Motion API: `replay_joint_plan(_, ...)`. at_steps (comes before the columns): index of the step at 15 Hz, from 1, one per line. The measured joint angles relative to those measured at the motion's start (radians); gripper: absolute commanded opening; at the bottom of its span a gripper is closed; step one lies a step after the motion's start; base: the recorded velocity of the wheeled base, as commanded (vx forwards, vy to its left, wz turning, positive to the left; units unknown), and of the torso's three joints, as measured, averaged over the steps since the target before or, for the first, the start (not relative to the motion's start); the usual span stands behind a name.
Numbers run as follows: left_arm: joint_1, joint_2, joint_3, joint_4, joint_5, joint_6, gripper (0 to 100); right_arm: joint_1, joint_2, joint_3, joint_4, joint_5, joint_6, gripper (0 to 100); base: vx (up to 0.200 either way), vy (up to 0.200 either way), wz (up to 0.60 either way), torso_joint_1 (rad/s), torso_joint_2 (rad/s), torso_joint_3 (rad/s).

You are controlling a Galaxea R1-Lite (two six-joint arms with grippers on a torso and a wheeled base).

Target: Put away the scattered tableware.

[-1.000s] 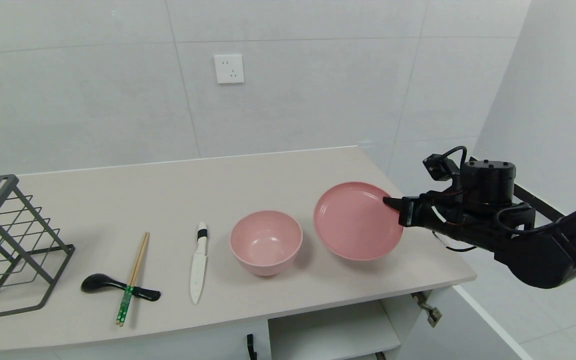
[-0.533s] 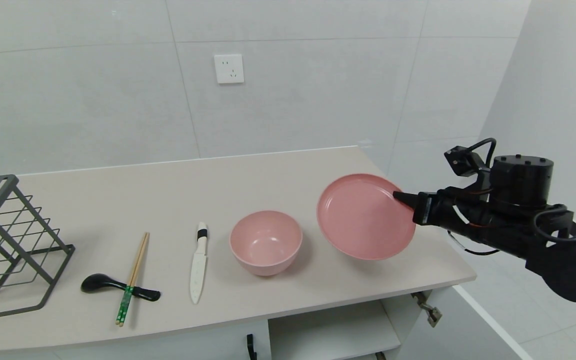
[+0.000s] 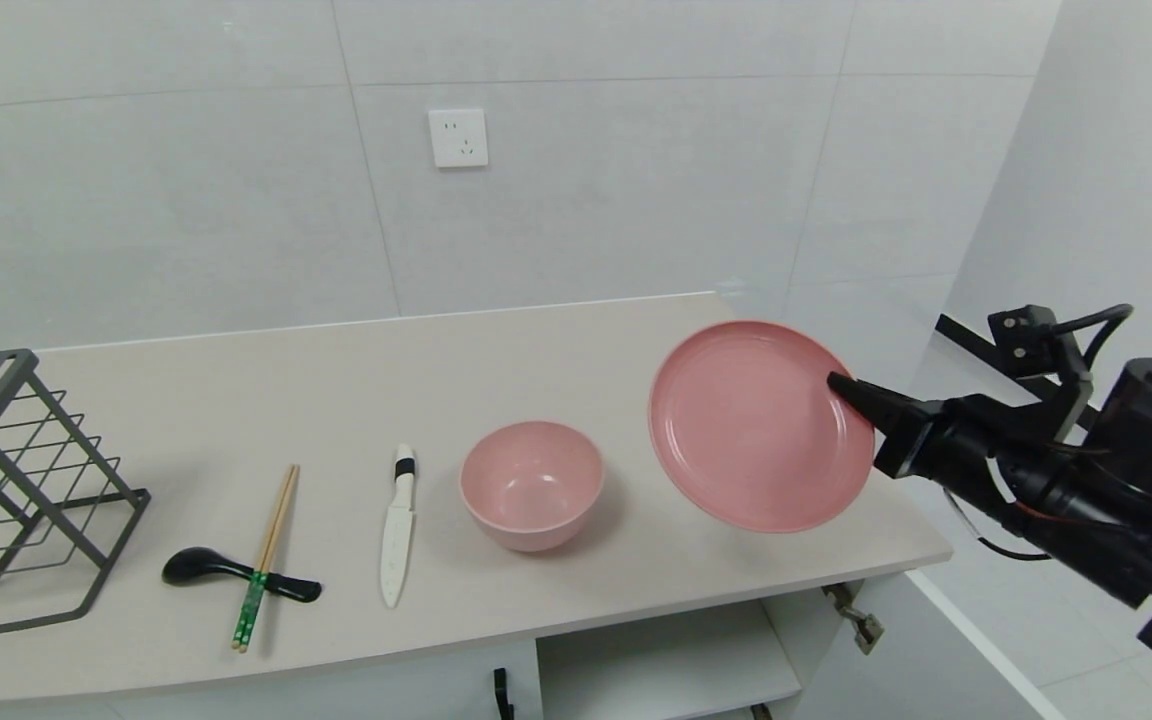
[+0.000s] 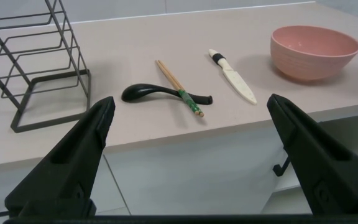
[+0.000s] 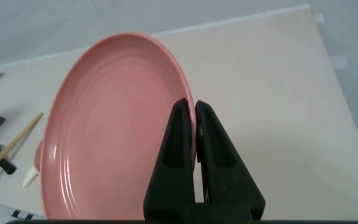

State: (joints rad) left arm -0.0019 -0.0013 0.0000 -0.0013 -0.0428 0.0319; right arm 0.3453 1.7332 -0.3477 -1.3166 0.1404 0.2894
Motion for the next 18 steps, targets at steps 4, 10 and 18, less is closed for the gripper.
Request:
replay_joint_plan(4, 0.0, 0.0, 0.0, 0.0, -0.002, -0.02, 100, 0.023, -0.012, 0.074, -0.134, 0.0, 0.003, 0, 0.0, 0.0, 0.0, 0.0, 0.0, 0.0)
replay_joint_plan(10, 0.0, 0.001, -0.031, -0.219, -0.005, -0.02, 100, 0.035, -0.008, 0.084, -0.169, 0.003, 0.001, 0, 0.0, 0.0, 0.0, 0.0, 0.0, 0.0)
replay_joint_plan(18, -0.059, 0.202, -0.415, 0.096, -0.095, -0.068, 100, -0.078, 0.059, 0.069, -0.17, 0.003, -0.009, 0, 0.0, 0.0, 0.0, 0.0, 0.0, 0.0)
